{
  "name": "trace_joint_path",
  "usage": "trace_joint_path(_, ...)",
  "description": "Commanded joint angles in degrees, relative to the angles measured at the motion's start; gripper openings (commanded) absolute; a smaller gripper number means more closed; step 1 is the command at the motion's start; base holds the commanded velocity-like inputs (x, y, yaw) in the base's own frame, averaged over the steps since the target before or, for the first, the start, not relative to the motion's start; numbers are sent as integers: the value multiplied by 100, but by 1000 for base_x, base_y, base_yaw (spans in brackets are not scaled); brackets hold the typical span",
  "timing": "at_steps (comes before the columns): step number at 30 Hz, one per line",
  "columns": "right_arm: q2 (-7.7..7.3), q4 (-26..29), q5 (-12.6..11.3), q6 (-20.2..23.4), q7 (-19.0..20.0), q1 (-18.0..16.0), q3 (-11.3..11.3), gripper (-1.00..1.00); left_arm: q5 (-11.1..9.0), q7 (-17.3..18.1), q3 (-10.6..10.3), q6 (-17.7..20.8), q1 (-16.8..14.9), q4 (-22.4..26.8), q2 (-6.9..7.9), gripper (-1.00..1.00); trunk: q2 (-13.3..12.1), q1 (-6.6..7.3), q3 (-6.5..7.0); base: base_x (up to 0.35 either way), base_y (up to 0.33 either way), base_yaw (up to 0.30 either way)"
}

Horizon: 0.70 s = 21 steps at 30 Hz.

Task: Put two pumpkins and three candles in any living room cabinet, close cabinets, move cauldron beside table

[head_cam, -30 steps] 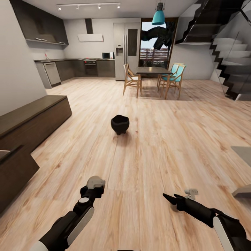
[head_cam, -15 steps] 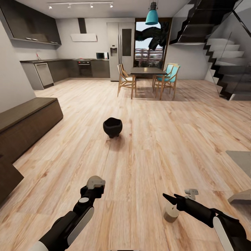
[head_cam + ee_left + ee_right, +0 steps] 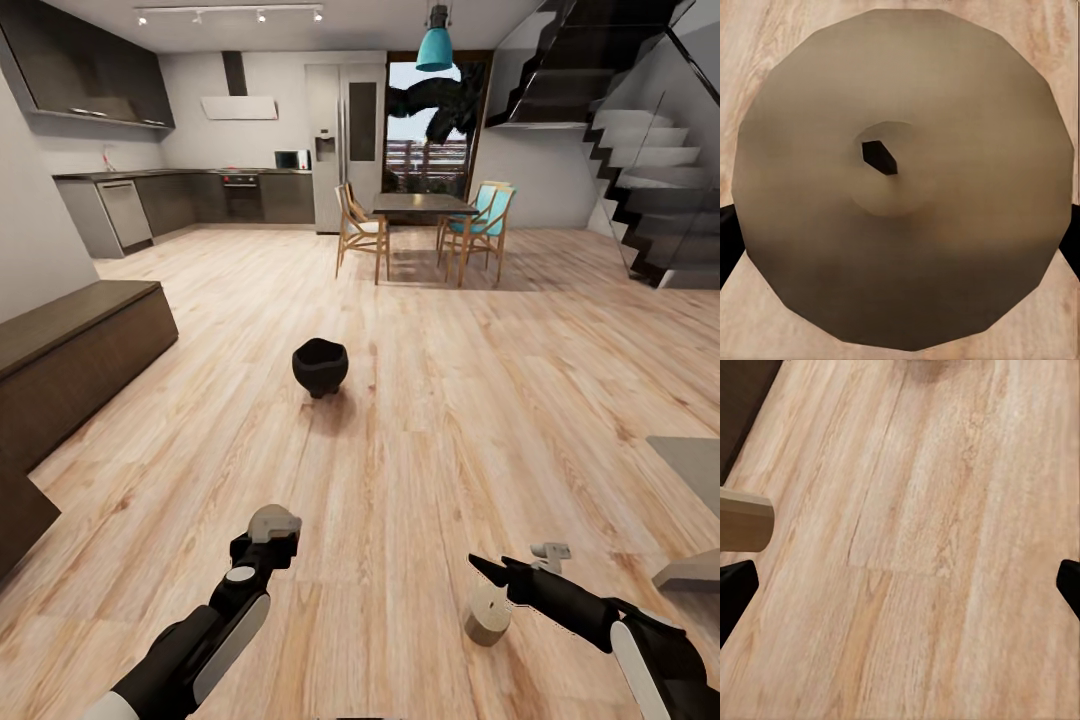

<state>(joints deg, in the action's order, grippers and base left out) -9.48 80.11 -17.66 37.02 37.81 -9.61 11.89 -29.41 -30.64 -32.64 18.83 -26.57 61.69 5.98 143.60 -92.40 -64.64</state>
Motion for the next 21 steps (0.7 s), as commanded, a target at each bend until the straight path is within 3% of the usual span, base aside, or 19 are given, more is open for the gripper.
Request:
trace_joint_path(1, 2, 0, -32, 42, -81, -4, 6, 100, -39, -52, -23, 15, -6, 11, 7, -100, 2, -1, -5, 181, -183, 0)
trace_joint_path(4, 51, 0, -39, 72, -890, -7, -52, 100, -36, -55, -23, 15, -6, 14, 6, -100, 2, -1, -5, 167, -169, 0)
trace_joint_path(7, 153, -5, -58, 357, -2234, -27, -259, 100, -32, -62, -23, 15, -6, 20, -7, -100, 2, -1, -5, 55, -56, 0)
trace_joint_path(8, 178, -14, -63, 392, -2480, -34, -299, 100, -31, -62, -23, 15, -6, 20, -9, -100, 2, -1, -5, 26, -27, 0)
trace_joint_path(10, 323, -127, -78, 480, -3440, -87, -477, 100, -31, -68, -23, 18, -6, 19, -21, -100, 2, -1, -5, 14, -14, 0)
trace_joint_path(14, 570, -810, -96, 526, -4746, -588, -845, 100, -30, -72, -23, 20, -6, 23, -24, -100, 2, -1, -5, 5, -5, 0)
trace_joint_path(16, 668, -1123, -109, 521, -5031, -760, -914, 100, -34, -73, -23, 18, -6, 25, -21, -100, 2, -1, -5, 30, -2, 0)
trace_joint_path(21, 813, -1853, -116, 522, -5298, -1222, -975, 100, -38, -74, -23, 21, -6, 27, -17, -100, 2, -1, -5, 89, 0, 0)
